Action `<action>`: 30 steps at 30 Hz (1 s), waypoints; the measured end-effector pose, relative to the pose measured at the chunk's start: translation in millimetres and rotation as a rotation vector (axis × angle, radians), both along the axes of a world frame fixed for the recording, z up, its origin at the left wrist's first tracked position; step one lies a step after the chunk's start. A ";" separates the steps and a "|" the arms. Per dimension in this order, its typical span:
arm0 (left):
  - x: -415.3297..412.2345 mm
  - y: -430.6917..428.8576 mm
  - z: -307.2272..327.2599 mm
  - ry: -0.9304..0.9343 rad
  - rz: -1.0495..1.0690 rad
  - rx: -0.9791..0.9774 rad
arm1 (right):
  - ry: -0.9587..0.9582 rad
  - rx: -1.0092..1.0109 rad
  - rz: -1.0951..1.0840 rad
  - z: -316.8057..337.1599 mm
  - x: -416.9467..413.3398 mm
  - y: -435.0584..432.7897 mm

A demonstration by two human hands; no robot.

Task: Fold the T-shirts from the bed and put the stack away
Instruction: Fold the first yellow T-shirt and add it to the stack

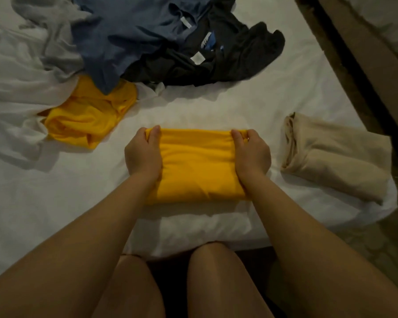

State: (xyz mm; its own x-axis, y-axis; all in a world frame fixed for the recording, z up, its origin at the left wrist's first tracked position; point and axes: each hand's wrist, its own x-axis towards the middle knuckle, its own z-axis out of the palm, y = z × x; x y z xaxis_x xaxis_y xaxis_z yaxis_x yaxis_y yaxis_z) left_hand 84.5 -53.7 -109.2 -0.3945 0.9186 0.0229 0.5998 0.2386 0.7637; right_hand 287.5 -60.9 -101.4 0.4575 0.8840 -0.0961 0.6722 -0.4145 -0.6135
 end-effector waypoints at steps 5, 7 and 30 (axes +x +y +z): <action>-1.5 -16.4 15.2 -0.144 0.063 -0.051 | 0.421 0.092 -0.026 7.7 7.8 -21.8; -4.9 -39.5 20.6 -0.107 0.028 -0.107 | 0.424 0.047 0.013 10.0 9.0 -44.0; 216.5 -23.8 82.0 -0.310 -0.718 -0.175 | 0.334 0.131 0.045 81.2 242.9 -64.0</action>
State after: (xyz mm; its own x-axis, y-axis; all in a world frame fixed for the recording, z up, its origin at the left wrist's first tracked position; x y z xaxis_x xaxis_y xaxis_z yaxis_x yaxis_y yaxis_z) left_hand 300.9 -77.5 -27.2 0.3296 0.9307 -0.1585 0.4188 0.0063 0.9080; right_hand 530.4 -124.9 -20.3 0.3804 0.9172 -0.1182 0.4418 -0.2925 -0.8481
